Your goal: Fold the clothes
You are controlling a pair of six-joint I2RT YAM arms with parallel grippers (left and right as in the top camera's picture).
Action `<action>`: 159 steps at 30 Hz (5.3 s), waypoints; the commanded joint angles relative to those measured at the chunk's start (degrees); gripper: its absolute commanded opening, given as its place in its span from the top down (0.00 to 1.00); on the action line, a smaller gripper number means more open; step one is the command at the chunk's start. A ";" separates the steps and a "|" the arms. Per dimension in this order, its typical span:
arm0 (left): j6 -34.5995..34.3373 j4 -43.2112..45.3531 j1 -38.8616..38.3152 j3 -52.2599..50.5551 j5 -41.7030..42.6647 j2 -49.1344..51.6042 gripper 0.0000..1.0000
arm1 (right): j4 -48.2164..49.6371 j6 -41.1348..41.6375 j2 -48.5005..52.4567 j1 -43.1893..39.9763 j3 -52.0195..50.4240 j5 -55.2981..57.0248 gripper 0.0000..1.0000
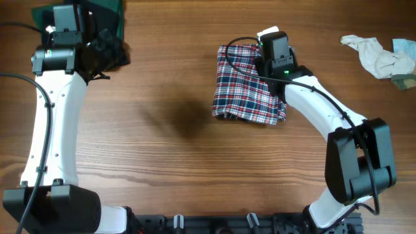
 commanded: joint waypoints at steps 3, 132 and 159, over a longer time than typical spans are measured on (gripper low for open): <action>-0.33 -0.92 0.04 -0.31 0.57 0.28 0.00 | 0.94 3.13 0.68 -0.57 1.07 9.99 0.18; 1.84 -1.29 -18.73 -0.31 28.74 14.25 0.09 | -10.10 25.66 11.96 -19.98 7.10 -40.61 0.75; -24.20 35.76 -28.89 -28.61 37.35 15.74 0.00 | -11.39 22.84 11.93 -20.00 7.10 -40.59 0.62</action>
